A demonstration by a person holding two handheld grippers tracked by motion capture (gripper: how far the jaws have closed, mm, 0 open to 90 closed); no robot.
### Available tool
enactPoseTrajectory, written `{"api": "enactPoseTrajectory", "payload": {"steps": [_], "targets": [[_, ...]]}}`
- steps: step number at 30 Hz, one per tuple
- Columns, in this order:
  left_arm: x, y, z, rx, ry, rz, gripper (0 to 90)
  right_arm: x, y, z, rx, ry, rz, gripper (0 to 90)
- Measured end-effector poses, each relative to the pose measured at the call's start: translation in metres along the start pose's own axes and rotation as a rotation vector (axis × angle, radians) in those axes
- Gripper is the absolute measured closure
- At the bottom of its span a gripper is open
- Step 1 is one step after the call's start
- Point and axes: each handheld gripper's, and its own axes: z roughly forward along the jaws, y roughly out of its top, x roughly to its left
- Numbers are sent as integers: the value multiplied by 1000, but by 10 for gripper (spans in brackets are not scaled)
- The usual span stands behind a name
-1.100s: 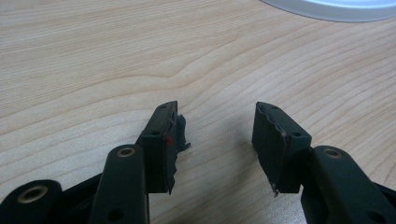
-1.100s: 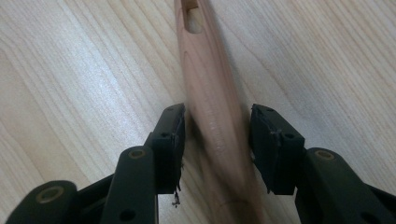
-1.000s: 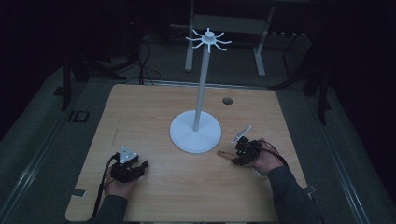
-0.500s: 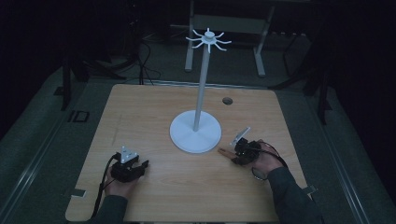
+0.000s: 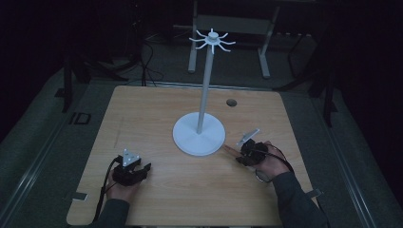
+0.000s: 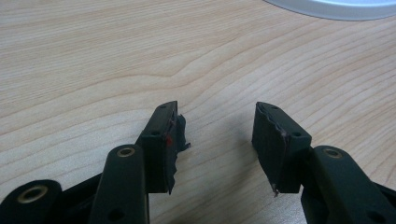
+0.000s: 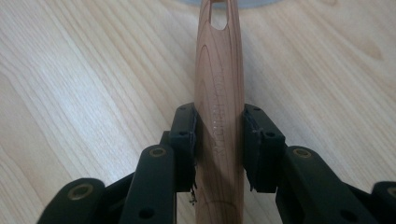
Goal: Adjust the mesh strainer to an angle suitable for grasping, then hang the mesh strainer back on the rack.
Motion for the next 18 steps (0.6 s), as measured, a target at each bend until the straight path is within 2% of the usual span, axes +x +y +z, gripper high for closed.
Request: {"api": "enactPoseTrajectory", "payload": {"steps": [8, 18], "targets": [[0, 1, 1, -2, 1, -1, 513, 2, 3, -10, -92, -8, 26, 677], [0, 0, 0, -3, 3, -4, 513, 2, 8, -21, -184, -46, 48, 677]]}}
